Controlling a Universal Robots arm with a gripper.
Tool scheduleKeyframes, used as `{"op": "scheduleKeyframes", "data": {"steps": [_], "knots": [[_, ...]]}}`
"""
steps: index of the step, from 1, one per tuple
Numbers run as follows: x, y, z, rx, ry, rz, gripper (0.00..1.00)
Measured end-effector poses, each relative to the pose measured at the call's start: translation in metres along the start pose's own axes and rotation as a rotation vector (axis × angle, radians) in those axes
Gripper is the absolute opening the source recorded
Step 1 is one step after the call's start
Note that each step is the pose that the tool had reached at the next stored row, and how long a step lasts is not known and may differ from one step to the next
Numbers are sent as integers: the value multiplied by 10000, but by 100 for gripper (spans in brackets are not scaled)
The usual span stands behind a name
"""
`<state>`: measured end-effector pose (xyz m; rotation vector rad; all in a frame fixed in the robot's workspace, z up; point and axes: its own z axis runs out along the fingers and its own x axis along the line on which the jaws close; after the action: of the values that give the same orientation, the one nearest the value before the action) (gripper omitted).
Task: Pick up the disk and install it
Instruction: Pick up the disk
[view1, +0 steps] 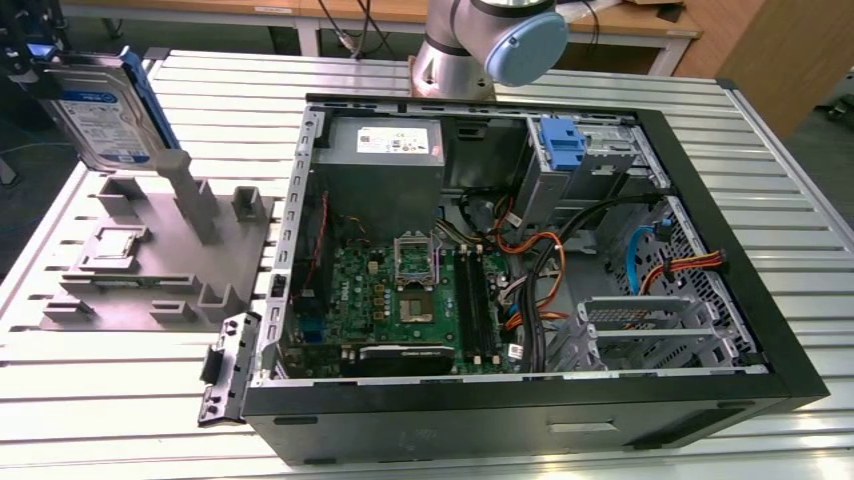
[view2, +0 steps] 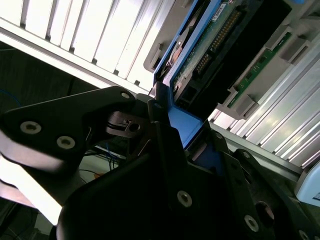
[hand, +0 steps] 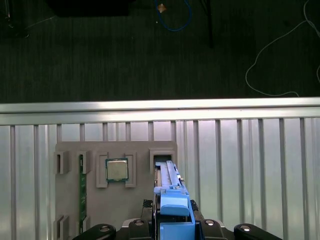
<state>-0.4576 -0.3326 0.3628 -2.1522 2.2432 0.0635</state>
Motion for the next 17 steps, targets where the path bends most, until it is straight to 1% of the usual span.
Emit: {"op": "scheduleKeyframes", "data": {"steps": [17], "knots": [[-2, 0, -48, 0, 0, 0, 37]]}}
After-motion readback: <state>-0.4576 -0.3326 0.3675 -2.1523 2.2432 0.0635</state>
